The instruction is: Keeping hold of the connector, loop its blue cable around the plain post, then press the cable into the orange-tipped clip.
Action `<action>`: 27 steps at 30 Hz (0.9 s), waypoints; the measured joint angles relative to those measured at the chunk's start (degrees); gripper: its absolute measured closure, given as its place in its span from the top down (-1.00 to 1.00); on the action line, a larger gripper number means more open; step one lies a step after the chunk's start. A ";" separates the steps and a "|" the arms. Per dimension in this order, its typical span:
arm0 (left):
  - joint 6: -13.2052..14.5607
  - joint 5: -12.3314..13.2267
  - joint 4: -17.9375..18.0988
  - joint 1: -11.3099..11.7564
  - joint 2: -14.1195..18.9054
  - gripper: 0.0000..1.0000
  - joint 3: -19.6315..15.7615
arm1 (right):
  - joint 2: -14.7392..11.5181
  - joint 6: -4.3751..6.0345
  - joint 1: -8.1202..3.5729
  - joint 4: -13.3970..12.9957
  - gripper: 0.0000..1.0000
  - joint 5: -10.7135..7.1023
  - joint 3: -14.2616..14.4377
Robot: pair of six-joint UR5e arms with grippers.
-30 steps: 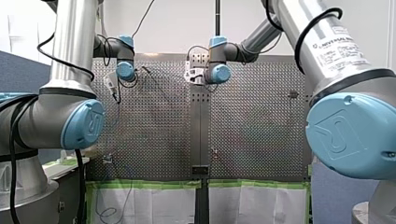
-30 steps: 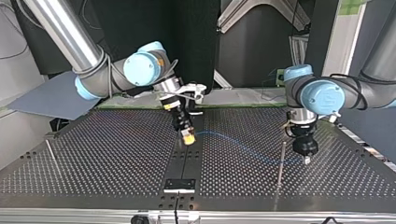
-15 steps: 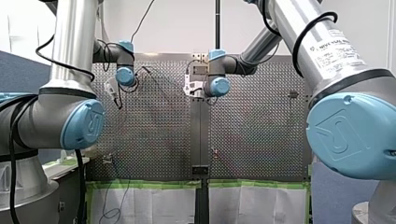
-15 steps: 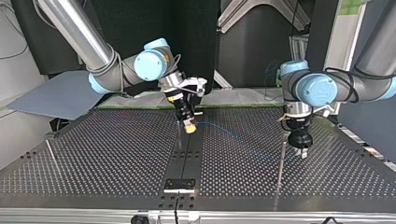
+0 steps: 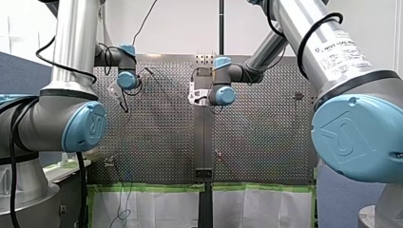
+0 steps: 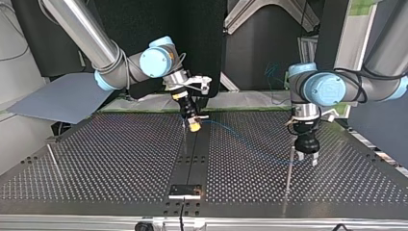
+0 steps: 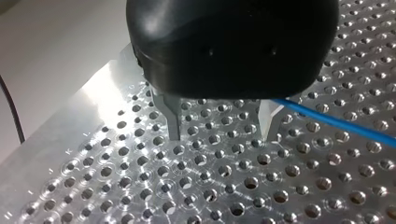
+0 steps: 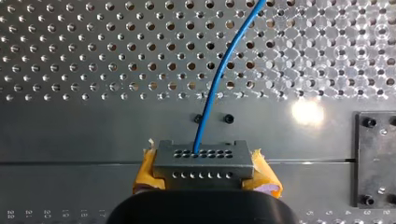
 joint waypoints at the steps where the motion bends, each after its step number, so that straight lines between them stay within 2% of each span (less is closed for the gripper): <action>1: -0.47 0.42 0.18 0.09 -0.42 0.69 0.13 | 0.20 0.01 -0.02 -0.04 -1.00 0.00 0.02; 8: -2.52 2.94 0.63 0.48 -3.29 0.69 1.12 | 1.81 0.11 -0.16 -0.49 -1.00 -0.01 0.06; 13: -2.73 3.29 0.66 0.93 -3.66 0.69 1.51 | 3.46 0.14 -0.48 -0.99 -1.00 0.02 0.07; 19: -2.67 3.34 0.41 1.14 -3.68 0.69 1.54 | 6.62 -0.09 -0.66 -0.90 -1.00 0.24 0.07; 27: -2.49 3.34 0.03 1.11 -3.70 0.69 1.54 | 10.23 -0.58 -0.45 -0.91 -1.00 1.60 0.07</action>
